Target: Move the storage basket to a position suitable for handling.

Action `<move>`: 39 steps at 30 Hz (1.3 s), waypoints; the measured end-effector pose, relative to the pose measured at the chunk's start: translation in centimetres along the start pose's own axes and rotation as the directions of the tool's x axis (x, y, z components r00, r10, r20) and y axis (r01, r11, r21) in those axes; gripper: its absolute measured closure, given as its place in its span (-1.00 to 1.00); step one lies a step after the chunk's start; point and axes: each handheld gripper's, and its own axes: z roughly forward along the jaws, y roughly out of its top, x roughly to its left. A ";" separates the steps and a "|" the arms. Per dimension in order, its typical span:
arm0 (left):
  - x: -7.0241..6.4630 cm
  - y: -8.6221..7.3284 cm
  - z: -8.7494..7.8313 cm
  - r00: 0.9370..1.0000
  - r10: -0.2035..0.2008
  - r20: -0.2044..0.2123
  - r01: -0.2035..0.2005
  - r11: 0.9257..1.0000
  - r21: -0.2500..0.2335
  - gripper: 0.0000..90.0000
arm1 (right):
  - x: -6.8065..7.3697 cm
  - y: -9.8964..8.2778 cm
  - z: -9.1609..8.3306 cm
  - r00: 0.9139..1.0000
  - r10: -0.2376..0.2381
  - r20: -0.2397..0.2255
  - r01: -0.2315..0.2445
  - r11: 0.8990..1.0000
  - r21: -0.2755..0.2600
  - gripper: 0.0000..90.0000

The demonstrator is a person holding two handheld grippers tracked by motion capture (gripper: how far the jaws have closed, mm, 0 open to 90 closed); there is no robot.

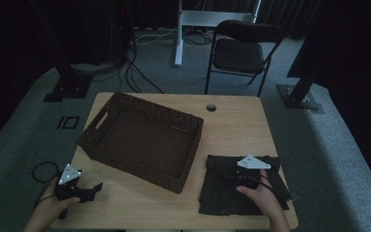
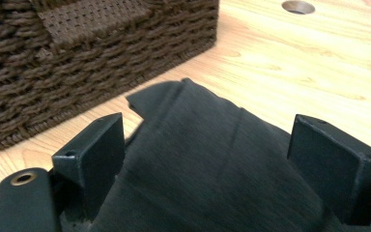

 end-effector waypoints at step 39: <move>3.2 7.8 -3.0 0.999 0.052 -0.012 -0.053 0.979 -0.197 -0.99 | 5.4 5.3 0.5 0.994 -0.047 -0.100 0.036 0.993 -0.116 -0.71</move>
